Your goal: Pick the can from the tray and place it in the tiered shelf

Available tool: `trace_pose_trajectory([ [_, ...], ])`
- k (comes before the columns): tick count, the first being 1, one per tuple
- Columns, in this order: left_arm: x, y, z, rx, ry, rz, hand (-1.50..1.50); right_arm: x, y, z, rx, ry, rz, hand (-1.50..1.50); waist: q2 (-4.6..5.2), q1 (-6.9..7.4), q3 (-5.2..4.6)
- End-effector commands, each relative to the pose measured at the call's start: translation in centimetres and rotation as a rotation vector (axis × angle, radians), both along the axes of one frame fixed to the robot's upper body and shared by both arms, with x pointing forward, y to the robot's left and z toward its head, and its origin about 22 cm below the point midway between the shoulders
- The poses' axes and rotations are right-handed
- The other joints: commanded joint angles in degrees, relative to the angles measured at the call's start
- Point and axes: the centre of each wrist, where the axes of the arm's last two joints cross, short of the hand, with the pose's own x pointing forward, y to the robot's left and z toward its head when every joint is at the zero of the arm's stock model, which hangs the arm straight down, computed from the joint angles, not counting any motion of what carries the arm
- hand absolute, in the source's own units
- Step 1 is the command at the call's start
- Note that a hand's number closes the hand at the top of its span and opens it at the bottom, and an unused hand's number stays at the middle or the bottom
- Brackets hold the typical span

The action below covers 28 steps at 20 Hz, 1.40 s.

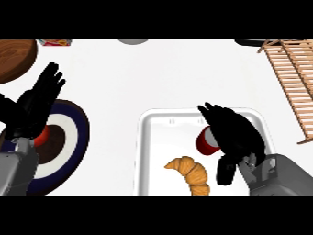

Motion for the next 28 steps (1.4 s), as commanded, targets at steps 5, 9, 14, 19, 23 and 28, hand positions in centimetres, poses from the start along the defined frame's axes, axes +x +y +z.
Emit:
trace_pose_trajectory([
  [5, -1.9, -1.0, 0.2, 0.003, 0.001, -0.010, 0.00, 1.1, 1.1, -1.6, -0.030, 0.022, -0.054, -1.50, -0.07, 0.44, 0.01],
  [9, -0.3, -0.3, 0.6, 0.018, -0.013, -0.007, 0.00, 2.5, 0.3, -4.3, -0.029, 0.041, -0.063, -1.50, 0.02, 0.26, 0.02],
  [14, 0.1, 0.9, 0.6, 0.012, -0.010, -0.007, 0.00, 1.9, 1.2, -5.9, -0.016, 0.082, -0.061, -1.50, 0.02, 0.14, 0.01],
  [19, -0.7, 1.4, -0.5, -0.007, -0.005, 0.009, 0.00, 1.2, -0.2, -7.8, -0.033, 0.119, -0.043, 1.50, 0.02, 0.04, 0.01],
  [23, 0.4, -1.0, -1.2, -0.008, -0.014, -0.012, 0.00, 1.9, 0.2, -8.6, -0.072, 0.010, 0.086, 1.50, 0.08, 0.05, 0.01],
  [28, -0.7, -0.3, -0.1, 0.014, 0.009, -0.021, 0.00, 1.2, 0.0, -7.0, -0.024, -0.112, 0.059, 1.50, -0.07, 0.04, 0.01],
])
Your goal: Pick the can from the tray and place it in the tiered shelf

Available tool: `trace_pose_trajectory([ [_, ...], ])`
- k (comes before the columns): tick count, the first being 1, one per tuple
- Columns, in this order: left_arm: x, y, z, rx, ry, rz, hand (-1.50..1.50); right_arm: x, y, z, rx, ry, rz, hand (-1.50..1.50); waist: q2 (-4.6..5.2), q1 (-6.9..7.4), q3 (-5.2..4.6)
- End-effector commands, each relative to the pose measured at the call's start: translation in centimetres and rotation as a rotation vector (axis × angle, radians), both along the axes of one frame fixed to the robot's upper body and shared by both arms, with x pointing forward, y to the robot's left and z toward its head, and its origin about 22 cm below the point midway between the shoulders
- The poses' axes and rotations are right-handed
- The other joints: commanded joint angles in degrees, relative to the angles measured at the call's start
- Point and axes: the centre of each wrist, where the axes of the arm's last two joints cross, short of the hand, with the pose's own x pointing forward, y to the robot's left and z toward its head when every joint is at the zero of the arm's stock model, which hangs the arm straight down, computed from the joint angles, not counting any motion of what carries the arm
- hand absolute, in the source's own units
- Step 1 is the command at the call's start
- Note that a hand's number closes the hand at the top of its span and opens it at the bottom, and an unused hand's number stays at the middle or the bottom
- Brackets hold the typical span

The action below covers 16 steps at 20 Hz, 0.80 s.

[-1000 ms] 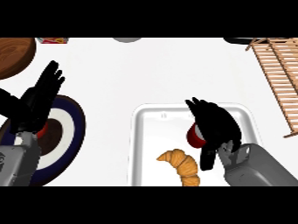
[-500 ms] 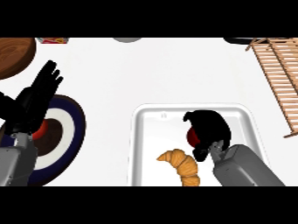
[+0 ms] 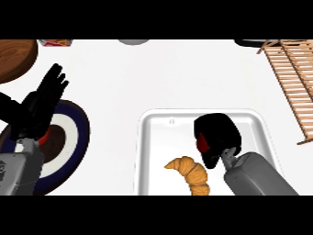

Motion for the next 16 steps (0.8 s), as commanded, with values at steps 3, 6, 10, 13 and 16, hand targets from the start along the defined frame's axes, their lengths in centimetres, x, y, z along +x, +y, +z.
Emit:
trace_pose_trajectory([
  [3, 0.0, -1.2, 0.9, -0.004, -0.009, -0.020, 0.00, 1.1, 5.2, -2.0, 0.062, -0.050, -0.130, 1.50, 0.35, 0.60, 0.20],
  [6, 0.7, -0.1, 0.5, -0.005, -0.018, -0.031, 0.00, 2.1, 8.2, -1.1, 0.088, -0.067, -0.269, 1.50, 0.81, 2.02, 0.18],
  [10, 0.6, 0.3, 1.3, 0.000, 0.004, -0.041, 0.00, 3.1, 9.9, 0.9, 0.203, -0.158, -0.292, 1.50, 0.52, 1.46, 0.19],
  [13, 0.1, -0.6, -0.1, 0.003, 0.002, -0.031, 0.00, 2.5, 9.7, 4.5, 0.424, -0.299, -0.338, 1.50, 0.31, 0.96, 0.20],
  [16, -0.1, -1.2, -0.3, -0.015, 0.003, -0.017, 0.00, 2.2, 10.5, 8.9, 0.579, -0.466, -0.391, 1.50, -0.06, 1.05, 0.20],
])
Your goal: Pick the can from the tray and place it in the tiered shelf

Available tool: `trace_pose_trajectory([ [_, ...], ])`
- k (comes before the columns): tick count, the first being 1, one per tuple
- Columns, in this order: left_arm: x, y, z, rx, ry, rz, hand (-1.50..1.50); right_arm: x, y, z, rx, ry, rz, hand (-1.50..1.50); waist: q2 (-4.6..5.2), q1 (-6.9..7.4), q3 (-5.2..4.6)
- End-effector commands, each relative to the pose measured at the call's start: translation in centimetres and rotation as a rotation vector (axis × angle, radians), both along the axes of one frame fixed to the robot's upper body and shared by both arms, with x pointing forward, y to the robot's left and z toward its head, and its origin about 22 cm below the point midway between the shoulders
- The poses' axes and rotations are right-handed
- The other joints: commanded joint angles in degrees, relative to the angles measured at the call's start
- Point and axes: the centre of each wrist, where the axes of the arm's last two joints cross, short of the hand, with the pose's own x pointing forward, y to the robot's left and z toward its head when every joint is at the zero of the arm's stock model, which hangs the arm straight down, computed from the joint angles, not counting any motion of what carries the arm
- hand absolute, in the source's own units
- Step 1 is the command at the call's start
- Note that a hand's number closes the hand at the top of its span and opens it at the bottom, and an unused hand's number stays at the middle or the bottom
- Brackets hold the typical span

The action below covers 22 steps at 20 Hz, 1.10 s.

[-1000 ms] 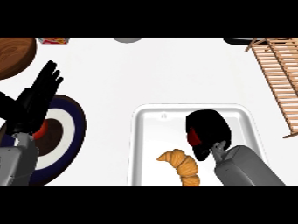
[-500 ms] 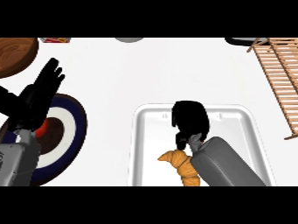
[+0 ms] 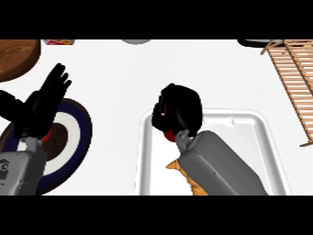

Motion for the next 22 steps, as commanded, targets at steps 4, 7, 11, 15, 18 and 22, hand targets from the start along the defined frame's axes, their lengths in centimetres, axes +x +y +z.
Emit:
trace_pose_trajectory([
  [4, -0.6, 1.0, 0.4, 0.001, -0.013, 0.025, 0.00, -0.5, 0.6, 7.7, 0.182, -0.327, -0.138, 1.50, -0.42, -0.98, 0.01],
  [7, -0.9, 0.0, 0.0, -0.002, 0.003, -0.001, 0.00, -1.9, 0.4, 10.1, 0.209, -0.382, -0.201, 1.50, -0.43, -1.38, 0.01],
  [11, -0.9, -1.3, -0.4, -0.001, 0.000, 0.008, 0.00, -1.7, -2.0, 14.5, 0.198, -0.417, -0.271, 1.50, -0.35, -1.50, 0.00],
  [15, -0.7, 1.5, 1.5, 0.007, -0.002, 0.036, 0.00, -0.5, -5.0, 17.3, 0.108, -0.472, -0.364, 1.50, -0.30, -1.35, -0.01],
  [18, -0.9, 1.2, 1.1, -0.003, 0.006, 0.029, 0.00, -0.6, -8.4, 19.4, 0.093, -0.469, -0.408, 1.50, -0.33, -1.65, 0.00],
  [22, 0.0, 1.5, 1.8, 0.006, -0.001, 0.020, 0.00, 0.4, -11.5, 21.3, 0.087, -0.466, -0.493, 1.50, -0.15, -1.66, -0.01],
])
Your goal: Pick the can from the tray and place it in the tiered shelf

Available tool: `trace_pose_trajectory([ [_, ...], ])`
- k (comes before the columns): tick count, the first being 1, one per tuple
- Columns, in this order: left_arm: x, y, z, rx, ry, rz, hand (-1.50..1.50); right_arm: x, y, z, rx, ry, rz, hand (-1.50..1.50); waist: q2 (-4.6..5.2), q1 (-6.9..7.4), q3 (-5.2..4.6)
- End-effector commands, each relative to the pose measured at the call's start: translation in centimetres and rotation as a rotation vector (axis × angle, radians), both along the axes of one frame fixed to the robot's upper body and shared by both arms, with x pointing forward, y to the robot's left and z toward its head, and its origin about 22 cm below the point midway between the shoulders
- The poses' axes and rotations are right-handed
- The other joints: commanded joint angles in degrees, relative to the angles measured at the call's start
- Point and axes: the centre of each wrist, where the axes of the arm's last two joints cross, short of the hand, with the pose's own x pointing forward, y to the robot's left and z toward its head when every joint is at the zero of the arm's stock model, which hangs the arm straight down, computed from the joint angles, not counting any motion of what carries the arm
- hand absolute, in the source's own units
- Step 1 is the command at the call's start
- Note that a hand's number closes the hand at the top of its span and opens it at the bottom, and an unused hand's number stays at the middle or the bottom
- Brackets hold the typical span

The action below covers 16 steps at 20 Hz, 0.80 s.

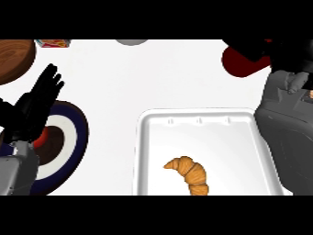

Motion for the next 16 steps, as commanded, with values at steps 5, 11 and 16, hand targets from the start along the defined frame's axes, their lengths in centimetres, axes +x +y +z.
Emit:
trace_pose_trajectory([
  [5, 0.3, 0.7, -0.6, 0.005, 0.004, 0.010, 0.00, -0.1, -7.8, 1.7, 0.032, 0.084, -0.196, 1.50, 0.15, 0.03, 0.02],
  [11, 0.2, 0.4, -0.7, -0.006, -0.024, -0.003, 0.00, -0.8, -14.4, 1.2, 0.114, 0.009, -0.247, 1.50, 0.25, 0.35, 0.03],
  [16, -0.1, 0.8, 0.3, 0.015, -0.013, 0.005, 0.00, -2.3, -17.9, -1.2, 0.115, 0.020, -0.286, 1.50, 0.21, 0.46, 0.04],
])
